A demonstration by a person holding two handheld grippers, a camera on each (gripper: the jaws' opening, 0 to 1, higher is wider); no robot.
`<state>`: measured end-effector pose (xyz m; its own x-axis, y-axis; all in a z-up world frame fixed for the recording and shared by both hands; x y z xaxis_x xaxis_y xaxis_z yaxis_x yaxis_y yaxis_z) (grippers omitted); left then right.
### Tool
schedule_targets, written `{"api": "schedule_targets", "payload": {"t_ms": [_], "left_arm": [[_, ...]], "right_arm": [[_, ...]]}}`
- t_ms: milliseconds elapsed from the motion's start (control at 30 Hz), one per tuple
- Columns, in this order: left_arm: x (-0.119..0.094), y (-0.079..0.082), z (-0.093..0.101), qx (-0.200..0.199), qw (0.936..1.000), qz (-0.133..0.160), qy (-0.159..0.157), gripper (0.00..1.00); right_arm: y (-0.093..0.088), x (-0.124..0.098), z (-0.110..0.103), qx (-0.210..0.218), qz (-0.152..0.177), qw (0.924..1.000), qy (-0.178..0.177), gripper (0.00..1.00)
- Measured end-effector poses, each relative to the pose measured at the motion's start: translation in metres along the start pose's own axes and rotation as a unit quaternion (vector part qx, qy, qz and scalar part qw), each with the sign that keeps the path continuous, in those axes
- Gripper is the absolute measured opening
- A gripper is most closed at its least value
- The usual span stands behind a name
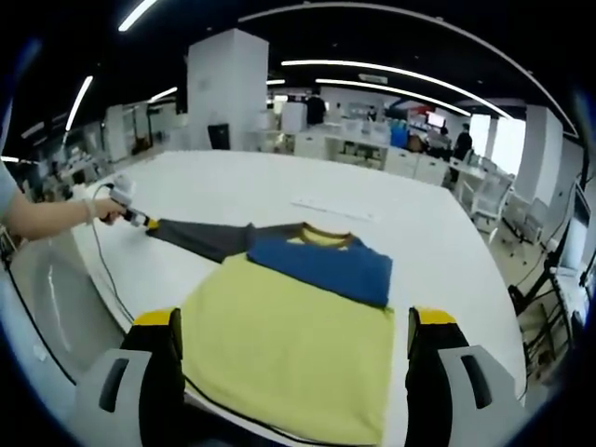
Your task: Fold the garment on the visible template until the final outline fits inside the template.
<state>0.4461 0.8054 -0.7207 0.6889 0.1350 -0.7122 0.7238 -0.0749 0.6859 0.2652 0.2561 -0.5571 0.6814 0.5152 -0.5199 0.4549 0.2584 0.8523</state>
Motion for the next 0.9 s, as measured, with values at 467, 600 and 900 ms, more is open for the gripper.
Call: {"api": "schedule_targets", "payload": {"t_ms": [467,600,900], "left_arm": [[-0.001,0.001,0.009,-0.009,0.9997,-0.009,-0.021,0.0],[-0.002,0.001,0.007,-0.008,0.9998,-0.011,-0.018,0.0],[-0.02,0.003,0.001,-0.027,0.9991,-0.015,-0.028,0.0]], "right_arm": [[-0.007,-0.012,-0.001,-0.002,0.006,0.9998,-0.018,1.0],[-0.007,-0.015,-0.002,0.002,0.011,0.9997,-0.02,1.0],[-0.002,-0.018,-0.003,-0.023,0.01,0.9995,-0.02,1.0]]}}
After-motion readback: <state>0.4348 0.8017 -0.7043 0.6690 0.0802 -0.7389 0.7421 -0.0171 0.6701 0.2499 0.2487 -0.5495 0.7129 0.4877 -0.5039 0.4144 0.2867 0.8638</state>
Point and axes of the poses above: the point that each gripper's makers call its tool centre point, and the gripper's own axes: x roughly forward along the fingers, z roughly to its right, y roughly out of its top, the point moved 6 cm from there along -x, roughly backward along the fingers, and after that the axes turned 14 degrees about y, right-handed, at the moved point
